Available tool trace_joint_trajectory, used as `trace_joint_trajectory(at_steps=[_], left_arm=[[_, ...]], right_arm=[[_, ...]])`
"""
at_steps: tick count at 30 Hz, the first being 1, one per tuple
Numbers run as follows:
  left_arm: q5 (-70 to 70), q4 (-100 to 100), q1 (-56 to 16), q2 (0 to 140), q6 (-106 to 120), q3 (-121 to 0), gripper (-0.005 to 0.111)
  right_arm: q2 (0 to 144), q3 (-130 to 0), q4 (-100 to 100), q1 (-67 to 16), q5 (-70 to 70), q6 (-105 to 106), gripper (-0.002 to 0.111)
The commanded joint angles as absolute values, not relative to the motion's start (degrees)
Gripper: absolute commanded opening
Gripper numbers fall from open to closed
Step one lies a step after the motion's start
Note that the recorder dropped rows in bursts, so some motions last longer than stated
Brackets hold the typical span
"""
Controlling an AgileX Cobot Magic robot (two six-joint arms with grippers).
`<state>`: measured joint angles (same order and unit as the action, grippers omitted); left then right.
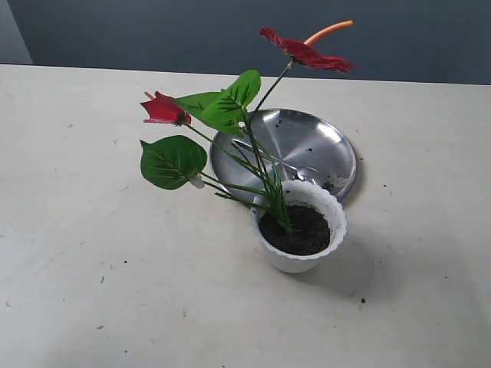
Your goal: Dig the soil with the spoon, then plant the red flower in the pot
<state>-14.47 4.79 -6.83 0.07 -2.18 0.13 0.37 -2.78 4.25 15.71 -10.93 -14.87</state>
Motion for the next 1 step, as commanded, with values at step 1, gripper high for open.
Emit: trace_joint_trajectory(at_steps=[1], left_arm=[[-13.7,4.8,-7.1,0.0,-2.4,0.0,0.001]], right_arm=[[0.0,-2.5,4.4,16.0,-10.2,-14.7,-0.001]])
